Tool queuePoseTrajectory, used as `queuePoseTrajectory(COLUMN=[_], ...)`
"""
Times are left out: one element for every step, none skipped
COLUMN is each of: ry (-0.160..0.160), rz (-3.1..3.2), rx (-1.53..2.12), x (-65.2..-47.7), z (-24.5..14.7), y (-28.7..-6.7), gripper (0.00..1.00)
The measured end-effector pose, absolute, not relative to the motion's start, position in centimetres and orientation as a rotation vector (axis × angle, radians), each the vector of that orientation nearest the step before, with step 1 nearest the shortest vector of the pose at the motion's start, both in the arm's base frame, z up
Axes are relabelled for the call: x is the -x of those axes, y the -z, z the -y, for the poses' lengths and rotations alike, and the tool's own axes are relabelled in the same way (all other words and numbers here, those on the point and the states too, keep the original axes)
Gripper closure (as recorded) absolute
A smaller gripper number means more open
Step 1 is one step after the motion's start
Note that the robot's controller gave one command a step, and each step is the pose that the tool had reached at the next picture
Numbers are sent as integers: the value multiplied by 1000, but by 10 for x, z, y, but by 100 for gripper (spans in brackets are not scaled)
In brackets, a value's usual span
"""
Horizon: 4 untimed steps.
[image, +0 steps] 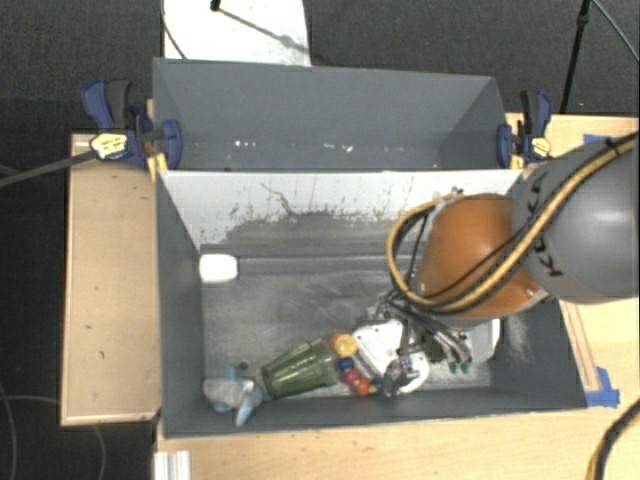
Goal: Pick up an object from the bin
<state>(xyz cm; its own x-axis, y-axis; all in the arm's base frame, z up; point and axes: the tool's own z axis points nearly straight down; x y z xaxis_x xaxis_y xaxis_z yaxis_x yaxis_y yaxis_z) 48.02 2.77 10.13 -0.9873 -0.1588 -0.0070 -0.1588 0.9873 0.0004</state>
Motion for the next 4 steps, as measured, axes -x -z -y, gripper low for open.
queuePoseTrajectory(ry=[-2, 2, 2, 2], rz=[-3105, -3085, -3085, -3090], rx=[273, 424, 423, 420], x=[-483, -484, -484, -484], z=[-31, -60, -60, -60], y=[-74, -74, -74, -76], gripper=[0, 100, 100, 100])
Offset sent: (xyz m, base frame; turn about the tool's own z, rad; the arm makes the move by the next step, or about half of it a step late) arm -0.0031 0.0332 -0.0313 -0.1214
